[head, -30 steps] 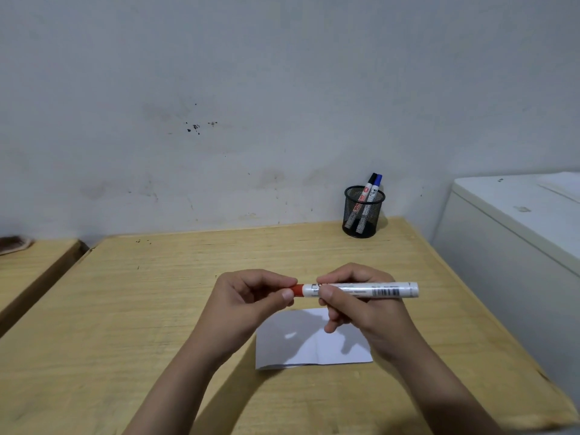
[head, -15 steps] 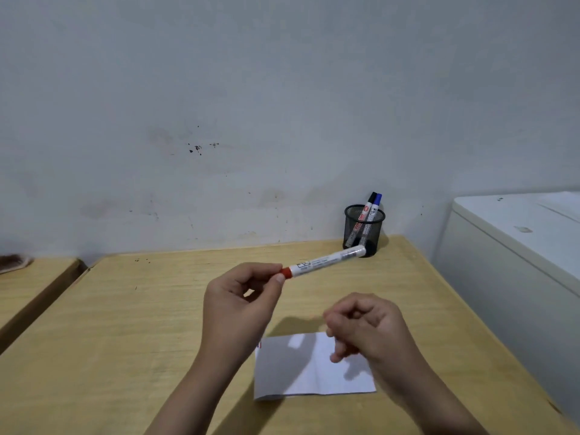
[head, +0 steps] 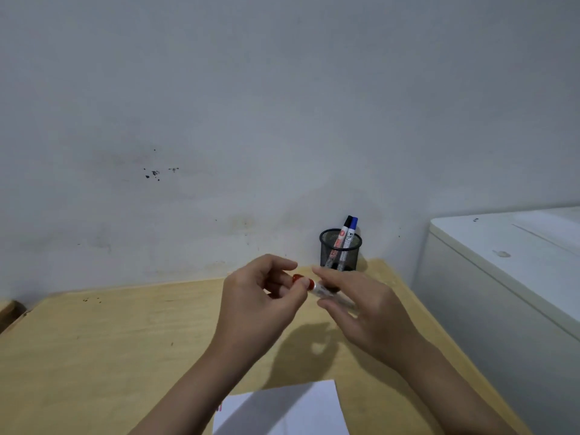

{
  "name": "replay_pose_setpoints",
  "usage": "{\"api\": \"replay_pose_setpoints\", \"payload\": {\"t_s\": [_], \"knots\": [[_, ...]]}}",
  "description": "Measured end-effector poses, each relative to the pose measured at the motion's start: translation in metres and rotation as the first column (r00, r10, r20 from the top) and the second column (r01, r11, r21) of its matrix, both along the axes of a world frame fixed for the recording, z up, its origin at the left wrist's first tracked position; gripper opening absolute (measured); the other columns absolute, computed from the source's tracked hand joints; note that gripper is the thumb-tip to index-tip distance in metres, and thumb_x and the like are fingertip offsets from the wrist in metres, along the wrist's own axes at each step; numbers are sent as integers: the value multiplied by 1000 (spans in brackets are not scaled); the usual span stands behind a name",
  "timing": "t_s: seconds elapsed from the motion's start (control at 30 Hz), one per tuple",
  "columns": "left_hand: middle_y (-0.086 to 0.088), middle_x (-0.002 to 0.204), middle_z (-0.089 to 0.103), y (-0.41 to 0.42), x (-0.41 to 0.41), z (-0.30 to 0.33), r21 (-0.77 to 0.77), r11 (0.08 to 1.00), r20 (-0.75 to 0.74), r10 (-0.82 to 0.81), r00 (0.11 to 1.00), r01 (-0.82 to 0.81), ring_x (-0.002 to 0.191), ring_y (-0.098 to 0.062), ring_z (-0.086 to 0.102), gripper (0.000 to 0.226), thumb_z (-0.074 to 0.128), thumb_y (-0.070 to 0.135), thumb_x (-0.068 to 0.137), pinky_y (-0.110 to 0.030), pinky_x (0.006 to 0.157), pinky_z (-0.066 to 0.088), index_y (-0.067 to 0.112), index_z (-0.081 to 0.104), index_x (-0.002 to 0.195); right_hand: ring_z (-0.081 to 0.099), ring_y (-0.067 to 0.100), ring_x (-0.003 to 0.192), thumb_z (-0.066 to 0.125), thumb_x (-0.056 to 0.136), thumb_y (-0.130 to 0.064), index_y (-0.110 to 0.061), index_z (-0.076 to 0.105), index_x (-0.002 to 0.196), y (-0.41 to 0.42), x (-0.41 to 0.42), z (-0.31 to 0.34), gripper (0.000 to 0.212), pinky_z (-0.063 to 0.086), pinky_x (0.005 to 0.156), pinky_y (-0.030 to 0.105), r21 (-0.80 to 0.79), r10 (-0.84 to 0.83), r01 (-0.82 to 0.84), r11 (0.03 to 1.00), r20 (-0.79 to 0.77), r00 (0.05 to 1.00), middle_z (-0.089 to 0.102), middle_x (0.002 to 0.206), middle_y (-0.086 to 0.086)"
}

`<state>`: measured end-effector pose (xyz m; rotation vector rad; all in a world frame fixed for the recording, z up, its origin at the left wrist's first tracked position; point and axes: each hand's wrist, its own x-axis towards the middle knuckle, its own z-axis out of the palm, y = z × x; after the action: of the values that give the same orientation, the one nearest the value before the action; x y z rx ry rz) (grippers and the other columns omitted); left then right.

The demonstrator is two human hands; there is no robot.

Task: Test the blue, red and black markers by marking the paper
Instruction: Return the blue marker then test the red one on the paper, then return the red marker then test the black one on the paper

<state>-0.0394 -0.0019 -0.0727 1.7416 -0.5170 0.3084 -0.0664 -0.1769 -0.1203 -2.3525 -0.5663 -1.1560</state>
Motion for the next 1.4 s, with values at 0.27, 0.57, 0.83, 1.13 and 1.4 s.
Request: {"api": "replay_pose_setpoints", "payload": {"t_s": [0.27, 0.57, 0.83, 1.13, 1.4], "knots": [[1, 99, 67, -65, 98, -17, 83, 995, -2, 58, 998, -57, 92, -7, 63, 30, 72, 31, 75, -25, 81, 52, 16, 65, 100, 63, 2, 61, 69, 81, -2, -25, 44, 135, -80, 63, 59, 64, 54, 67, 14, 593, -182, 114, 797, 55, 982, 68, 87, -5], [-8, 109, 64, -128, 146, -59, 267, 963, 62, 26, 998, -42, 103, -20, 58, 33, 67, 29, 81, -19, 81, 36, 8, 66, 107, 65, 11, 65, 75, 72, -7, -26, 47, 114, -112, 133, 29, 54, 45, 53, 12, 598, -254, 396, 697, -311, 916, 65, 75, 6], [-3, 103, 71, -127, 152, -69, 147, 988, 22, 40, 999, -43, 89, -7, 57, 30, 77, 28, 72, -22, 80, 45, 12, 71, 97, 58, 19, 85, 75, 69, -10, -16, 54, 105, -114, 150, 1, 42, 44, 63, 22, 320, -292, 494, 809, -509, 809, 56, 106, 11], [-4, 104, 72, -127, 154, -76, 122, 991, 48, 51, 998, -57, 98, -12, 63, 34, 77, 31, 72, -24, 87, 47, 10, 71, 99, 43, 31, 113, 65, 81, -36, -14, 63, 113, -103, 170, 6, 39, 43, 88, 43, 96, -534, 645, 758, -477, 698, 49, 113, 12], [1, 98, 71, -121, 150, -68, 170, 985, 89, 10, 996, -25, 86, -3, 57, 25, 68, 30, 81, -5, 72, 39, 11, 71, 97, 48, 26, 111, 72, 72, -38, -33, 64, 71, -84, 159, 22, 10, 37, 93, 39, 309, -388, 545, 779, -446, 807, 61, 101, -3]]}}
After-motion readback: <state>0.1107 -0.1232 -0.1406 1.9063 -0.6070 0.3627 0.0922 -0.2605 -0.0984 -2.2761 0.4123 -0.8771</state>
